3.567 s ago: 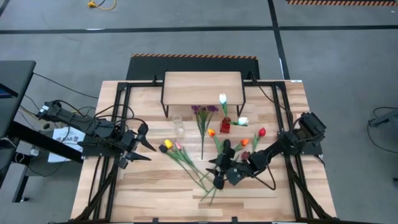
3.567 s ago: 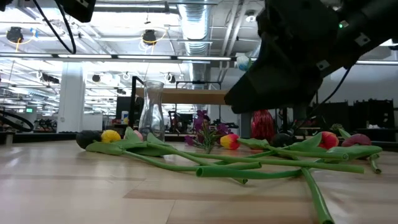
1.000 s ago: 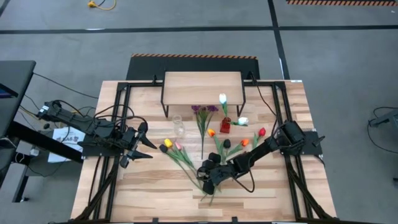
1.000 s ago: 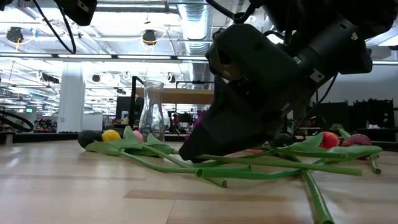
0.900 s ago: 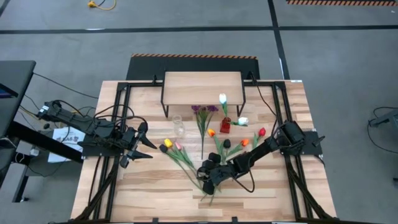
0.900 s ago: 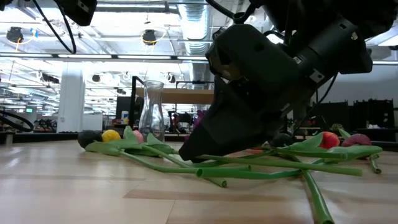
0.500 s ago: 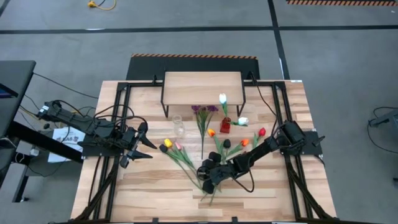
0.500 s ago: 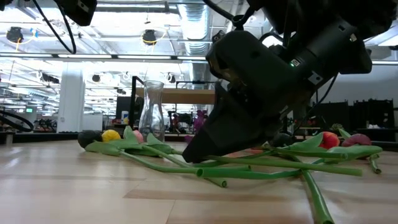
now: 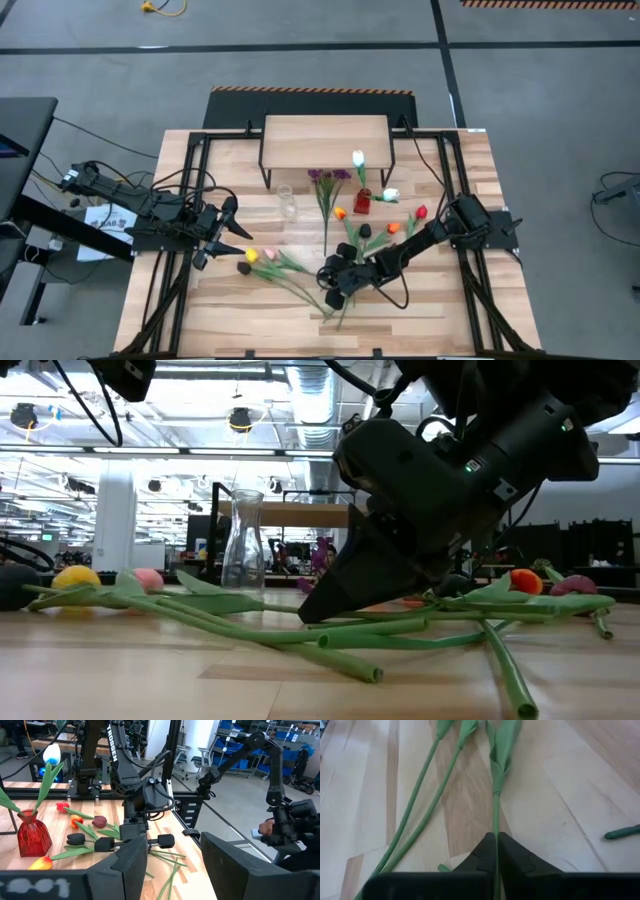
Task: Pick and place flowers into a vace then onto a shelf
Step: Put the pink flower into the red flower vase
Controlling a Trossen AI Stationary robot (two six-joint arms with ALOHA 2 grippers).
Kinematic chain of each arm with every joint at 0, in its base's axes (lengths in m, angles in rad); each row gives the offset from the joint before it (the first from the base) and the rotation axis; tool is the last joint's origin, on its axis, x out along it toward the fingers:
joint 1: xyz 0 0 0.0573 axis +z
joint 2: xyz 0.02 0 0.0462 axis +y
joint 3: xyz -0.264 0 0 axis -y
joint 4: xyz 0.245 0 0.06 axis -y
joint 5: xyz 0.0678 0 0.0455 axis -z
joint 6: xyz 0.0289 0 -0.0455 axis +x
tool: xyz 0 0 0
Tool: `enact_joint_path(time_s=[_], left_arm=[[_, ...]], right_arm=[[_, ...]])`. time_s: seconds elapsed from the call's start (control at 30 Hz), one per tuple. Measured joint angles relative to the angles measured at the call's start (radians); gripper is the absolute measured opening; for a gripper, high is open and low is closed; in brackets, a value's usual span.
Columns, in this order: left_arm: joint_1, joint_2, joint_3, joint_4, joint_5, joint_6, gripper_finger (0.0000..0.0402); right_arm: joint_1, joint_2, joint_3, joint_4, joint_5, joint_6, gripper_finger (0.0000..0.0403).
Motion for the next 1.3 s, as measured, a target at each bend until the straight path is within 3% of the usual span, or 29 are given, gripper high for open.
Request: enact_joint_path(time_s=[0.47,0.67,0.83,0.93,1.03,1.17,1.3], left_arm=[[0.000,0.000,0.000,-0.001,0.000,0.001,0.0174],[0.000,0.000,0.000,-0.001,0.008,0.014,0.0174],[0.000,0.000,0.000,-0.001,0.008,0.016,0.0174],[0.000,0.000,0.000,-0.001,-0.001,0.016,0.0174],[0.000,0.001,0.000,0.015,-0.036,0.017,0.0174],[0.000,0.025,0.000,0.126,-0.059,0.027,0.0174],[0.000,0.082,0.001,0.291,-0.041,0.061,0.0174]], right_arm=[[0.017,-0.136,-0.004,-0.028,0.187,-0.008,0.0001],[0.054,-0.221,-0.003,-0.020,0.335,-0.034,0.0001],[0.116,-0.291,-0.002,0.017,0.546,-0.085,0.0001],[0.157,-0.316,-0.002,0.118,0.678,-0.202,0.0001],[0.190,-0.320,-0.002,0.317,0.740,-0.416,0.0000],[0.202,-0.293,0.003,0.630,0.696,-0.715,0.0000],[0.176,-0.269,0.020,0.732,0.598,-0.857,0.0000]])
